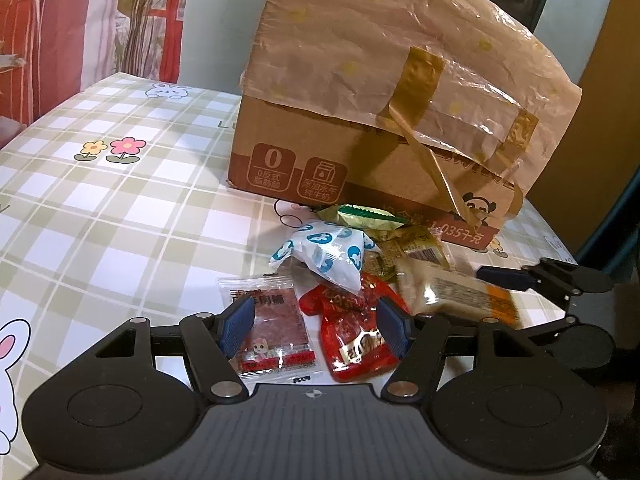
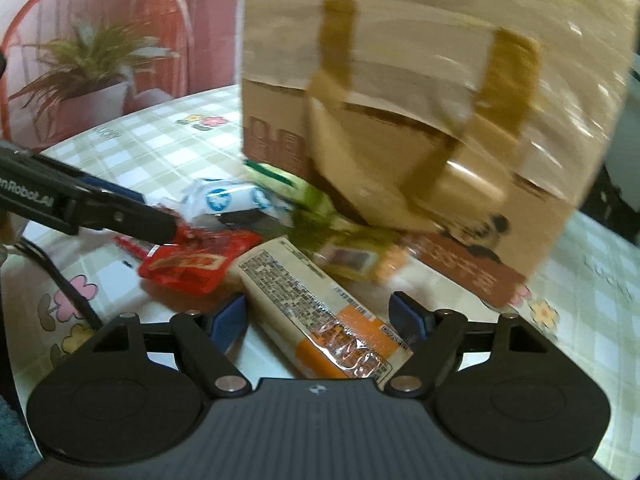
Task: Organize snacks
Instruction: 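Close the left tool on a red packet while the right tool reaches the wrapped bar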
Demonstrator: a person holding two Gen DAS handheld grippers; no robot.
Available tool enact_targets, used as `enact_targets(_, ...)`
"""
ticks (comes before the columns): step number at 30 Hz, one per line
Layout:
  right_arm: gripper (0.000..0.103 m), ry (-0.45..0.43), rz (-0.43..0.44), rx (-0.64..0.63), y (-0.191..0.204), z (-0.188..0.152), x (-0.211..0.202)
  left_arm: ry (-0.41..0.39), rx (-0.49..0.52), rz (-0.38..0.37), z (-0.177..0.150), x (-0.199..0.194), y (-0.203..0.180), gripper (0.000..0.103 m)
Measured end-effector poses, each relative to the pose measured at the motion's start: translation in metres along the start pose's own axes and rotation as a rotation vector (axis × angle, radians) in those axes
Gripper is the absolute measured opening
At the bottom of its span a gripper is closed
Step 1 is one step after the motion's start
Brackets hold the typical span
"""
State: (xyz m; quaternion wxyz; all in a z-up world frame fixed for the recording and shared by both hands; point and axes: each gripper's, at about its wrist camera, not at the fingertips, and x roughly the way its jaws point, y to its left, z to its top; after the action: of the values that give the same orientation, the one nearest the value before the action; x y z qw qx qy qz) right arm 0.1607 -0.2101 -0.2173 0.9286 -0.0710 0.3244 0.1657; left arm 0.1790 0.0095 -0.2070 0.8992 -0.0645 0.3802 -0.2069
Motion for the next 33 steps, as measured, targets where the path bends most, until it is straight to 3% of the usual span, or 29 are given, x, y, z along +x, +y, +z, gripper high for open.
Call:
enact_targets(9, 0.079, 0.033, -0.085, 0.101, -0.022, -0.006, -0.008, -0.001, 0.005, -0.002, -0.001, -0.001, -0.001, 0.069)
enact_targets(16, 0.079, 0.042, -0.153, 0.108, -0.027, -0.007, -0.012, -0.016, 0.015, -0.023, 0.001, -0.005, -0.005, 0.069)
enact_targets(24, 0.078, 0.004, -0.144, 0.105, -0.025, -0.006, -0.019, 0.016, 0.066, -0.078, 0.000, 0.003, -0.024, 0.069)
enact_targets(30, 0.078, -0.009, -0.136, 0.108, -0.024, -0.005, -0.022, 0.067, 0.087, -0.003, 0.001, 0.023, -0.039, 0.070)
enact_targets(33, 0.078, -0.011, -0.135, 0.112, -0.025, -0.007, -0.023, 0.086, 0.109, -0.008, 0.000, 0.032, -0.046, 0.071)
